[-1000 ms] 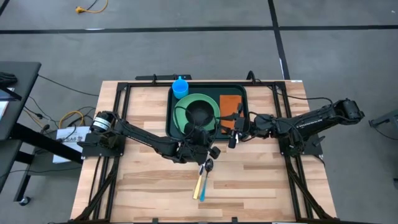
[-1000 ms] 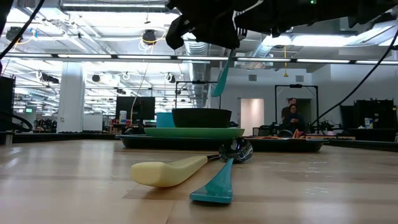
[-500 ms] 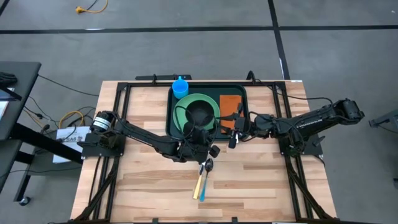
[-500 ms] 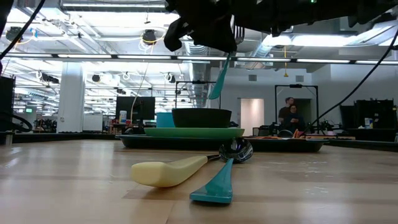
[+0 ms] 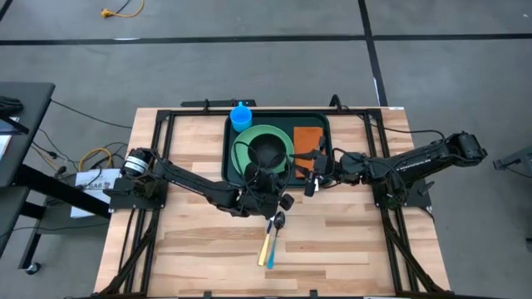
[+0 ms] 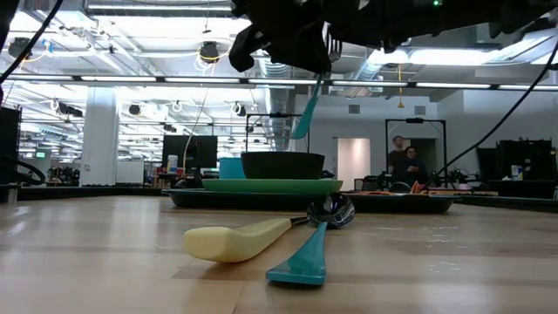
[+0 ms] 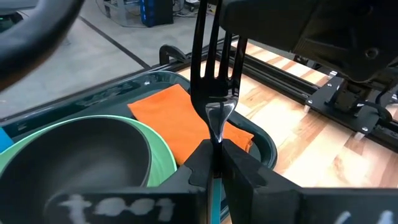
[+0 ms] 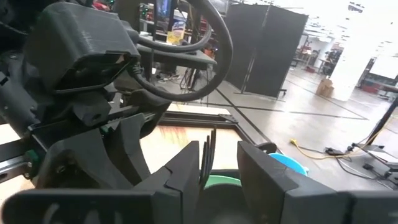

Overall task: Set up tray
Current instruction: Put the blue fork on the brown table napkin on the black serving tray

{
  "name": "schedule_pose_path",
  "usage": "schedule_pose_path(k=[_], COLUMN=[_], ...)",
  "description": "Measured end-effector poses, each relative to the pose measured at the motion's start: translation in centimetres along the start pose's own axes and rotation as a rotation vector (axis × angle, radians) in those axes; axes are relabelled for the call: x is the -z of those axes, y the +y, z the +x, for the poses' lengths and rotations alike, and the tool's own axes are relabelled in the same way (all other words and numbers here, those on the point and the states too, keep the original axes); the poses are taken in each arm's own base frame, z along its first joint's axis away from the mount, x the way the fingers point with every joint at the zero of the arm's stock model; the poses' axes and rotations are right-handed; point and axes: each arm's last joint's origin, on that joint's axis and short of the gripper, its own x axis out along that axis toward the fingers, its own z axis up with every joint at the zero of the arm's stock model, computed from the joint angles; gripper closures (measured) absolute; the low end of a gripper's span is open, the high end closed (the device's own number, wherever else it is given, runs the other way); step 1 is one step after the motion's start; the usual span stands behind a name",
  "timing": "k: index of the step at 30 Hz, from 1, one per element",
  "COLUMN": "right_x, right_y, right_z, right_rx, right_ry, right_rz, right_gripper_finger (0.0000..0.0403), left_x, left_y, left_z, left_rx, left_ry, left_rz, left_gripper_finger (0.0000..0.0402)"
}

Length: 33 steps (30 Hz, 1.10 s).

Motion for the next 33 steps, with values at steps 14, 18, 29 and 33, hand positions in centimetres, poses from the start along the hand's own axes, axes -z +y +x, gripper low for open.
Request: schedule_pose_path(k=[14, 18, 29, 33], right_x=[0.0, 0.0, 0.0, -0.05], right_y=[0.01, 0.02, 0.01, -0.02], right_z=[0.0, 0.0, 0.0, -0.03], right_rx=[-0.003, -0.003, -0.002, -0.003], right_ry=[0.0, 0.0, 0.0, -0.002], right_rz=[0.011, 0.011, 0.026, 0.026], right_gripper_finger=[0.0392, 0.04, 0.0402, 0.0402], left_x=[-0.01, -0.01, -0.22, -0.22], left_y=[0.0, -0.02, -0.16, -0.17], left_z=[0.01, 0.01, -0.05, -0.05], left_rx=[0.001, 0.007, 0.004, 0.004], left_ry=[0.0, 0.004, -0.021, -0.021], left_rz=[-0.022, -0.025, -0.018, -0.019], left_gripper_finger=[0.0392, 0.0392, 0.0349, 0.031])
